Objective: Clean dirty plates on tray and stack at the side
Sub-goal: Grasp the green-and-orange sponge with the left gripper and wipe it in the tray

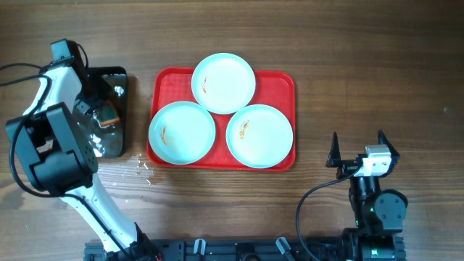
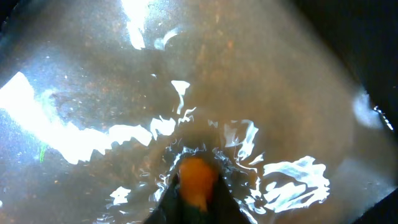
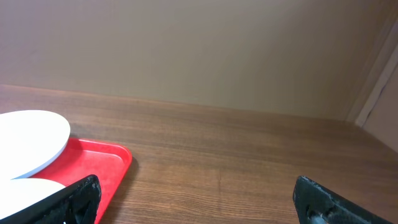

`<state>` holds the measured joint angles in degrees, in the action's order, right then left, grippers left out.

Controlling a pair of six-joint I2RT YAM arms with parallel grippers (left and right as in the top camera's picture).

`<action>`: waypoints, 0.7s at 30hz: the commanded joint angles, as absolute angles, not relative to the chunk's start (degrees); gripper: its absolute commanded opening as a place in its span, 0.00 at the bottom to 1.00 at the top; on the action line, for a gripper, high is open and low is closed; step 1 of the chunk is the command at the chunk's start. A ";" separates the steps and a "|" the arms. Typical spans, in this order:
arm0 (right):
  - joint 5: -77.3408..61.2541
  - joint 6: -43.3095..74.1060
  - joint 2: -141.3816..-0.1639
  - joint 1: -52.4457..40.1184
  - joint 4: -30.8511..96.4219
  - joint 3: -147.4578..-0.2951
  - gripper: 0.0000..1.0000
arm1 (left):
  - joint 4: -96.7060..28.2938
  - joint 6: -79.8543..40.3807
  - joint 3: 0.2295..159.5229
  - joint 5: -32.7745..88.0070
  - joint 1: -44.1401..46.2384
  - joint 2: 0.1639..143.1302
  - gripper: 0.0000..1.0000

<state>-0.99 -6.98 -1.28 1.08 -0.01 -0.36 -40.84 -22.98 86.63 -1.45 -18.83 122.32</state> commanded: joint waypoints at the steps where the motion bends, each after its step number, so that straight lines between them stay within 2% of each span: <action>1: -0.21 -7.49 -0.97 1.43 -0.36 -0.32 1.00 | -40.93 -22.74 86.21 -1.61 -19.09 123.70 0.04; 2: -0.21 -7.49 -0.97 1.43 -0.36 -0.32 1.00 | -41.32 -22.74 86.21 -1.58 -19.16 123.35 0.04; 3: -0.21 -7.49 -0.97 1.43 -0.36 -0.32 1.00 | -42.13 -22.74 86.21 -1.58 -19.20 122.96 0.25; 4: -0.21 -7.51 -0.97 1.43 -0.36 -0.32 1.00 | -43.18 -22.74 86.21 -1.58 -19.20 122.72 0.84; 5: -0.21 -7.49 -0.97 1.43 -0.36 -0.32 1.00 | -44.84 -22.74 86.21 -1.58 -19.20 122.67 1.00; 6: -0.21 -7.49 -0.97 1.43 -0.36 -0.32 1.00 | -46.54 -22.74 86.21 -1.56 -19.18 122.67 1.00; 12: -0.21 -7.51 -0.97 1.43 -0.36 -0.32 1.00 | -53.58 -22.74 84.49 -0.89 -18.96 122.72 0.99; 13: -0.21 -7.51 -0.97 1.43 -0.36 -0.32 1.00 | -53.15 -22.74 83.42 -0.84 -18.98 122.72 0.88; 15: -0.21 -7.51 -0.97 1.43 -0.36 -0.32 1.00 | -51.48 -22.74 81.30 -0.25 -18.96 122.72 0.75; 17: -0.21 -7.49 -0.97 1.43 -0.36 -0.32 1.00 | -50.37 -22.74 79.99 -0.25 -18.98 122.72 0.38; 18: -0.21 -7.51 -0.97 1.43 -0.36 -0.32 1.00 | -50.35 -22.74 79.96 -0.25 -18.98 122.72 0.10; 19: -0.21 -7.49 -0.97 1.43 -0.36 -0.32 1.00 | -50.37 -22.74 79.96 -0.25 -18.98 122.72 0.04; 21: -0.21 -7.49 -0.97 1.43 -0.36 -0.32 1.00 | -50.39 -22.74 79.96 -0.23 -18.96 122.69 0.04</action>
<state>-0.99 -7.01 -1.28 1.08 -0.03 -0.36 -50.33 -22.94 82.70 -0.60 -18.81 119.77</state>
